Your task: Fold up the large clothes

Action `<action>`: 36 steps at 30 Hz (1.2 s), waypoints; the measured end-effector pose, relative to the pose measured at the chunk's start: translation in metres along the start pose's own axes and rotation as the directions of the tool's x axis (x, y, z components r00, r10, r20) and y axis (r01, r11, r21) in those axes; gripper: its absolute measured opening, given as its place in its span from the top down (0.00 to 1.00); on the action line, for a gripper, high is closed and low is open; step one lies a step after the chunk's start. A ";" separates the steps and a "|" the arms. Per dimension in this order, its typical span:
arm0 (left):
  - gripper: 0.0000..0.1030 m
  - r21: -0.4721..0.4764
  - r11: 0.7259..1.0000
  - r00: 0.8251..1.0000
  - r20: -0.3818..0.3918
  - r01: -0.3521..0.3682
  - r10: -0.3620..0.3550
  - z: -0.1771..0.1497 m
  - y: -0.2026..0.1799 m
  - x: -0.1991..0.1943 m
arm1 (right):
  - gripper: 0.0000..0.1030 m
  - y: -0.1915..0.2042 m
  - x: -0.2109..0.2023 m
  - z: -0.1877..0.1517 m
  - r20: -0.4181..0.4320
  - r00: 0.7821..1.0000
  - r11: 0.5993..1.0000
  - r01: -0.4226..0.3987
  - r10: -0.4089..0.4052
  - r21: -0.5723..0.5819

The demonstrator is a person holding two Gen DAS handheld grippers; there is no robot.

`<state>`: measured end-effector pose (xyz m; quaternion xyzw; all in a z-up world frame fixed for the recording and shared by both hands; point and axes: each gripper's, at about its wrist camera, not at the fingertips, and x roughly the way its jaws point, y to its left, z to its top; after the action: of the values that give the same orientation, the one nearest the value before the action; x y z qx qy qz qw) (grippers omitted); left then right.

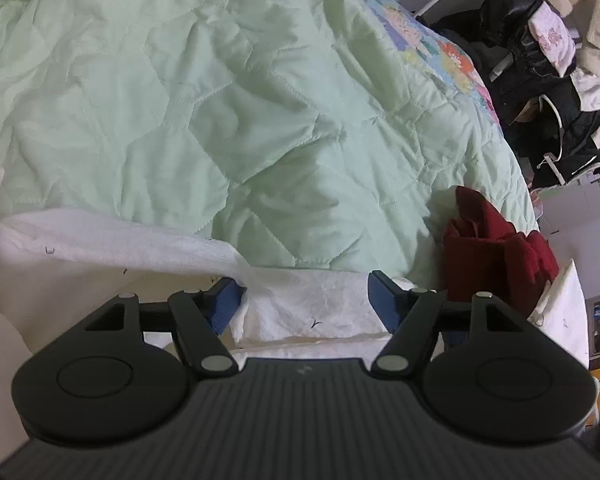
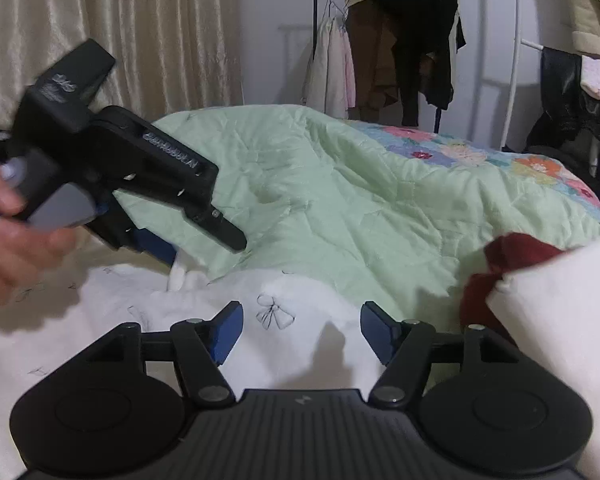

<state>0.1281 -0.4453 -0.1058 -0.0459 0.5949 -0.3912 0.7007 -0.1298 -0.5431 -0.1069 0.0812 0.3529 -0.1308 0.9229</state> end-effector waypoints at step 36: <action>0.73 -0.332 0.924 0.977 0.153 0.191 -0.147 0.049 0.033 -0.007 | 0.56 0.012 -0.115 -0.048 0.054 0.969 0.956 -0.248 0.242 0.154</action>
<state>0.1865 -0.4378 -0.1032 -0.2437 0.6028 -0.3364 0.6812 -0.2386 -0.4989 -0.0641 0.1959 0.3124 -0.0447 0.9285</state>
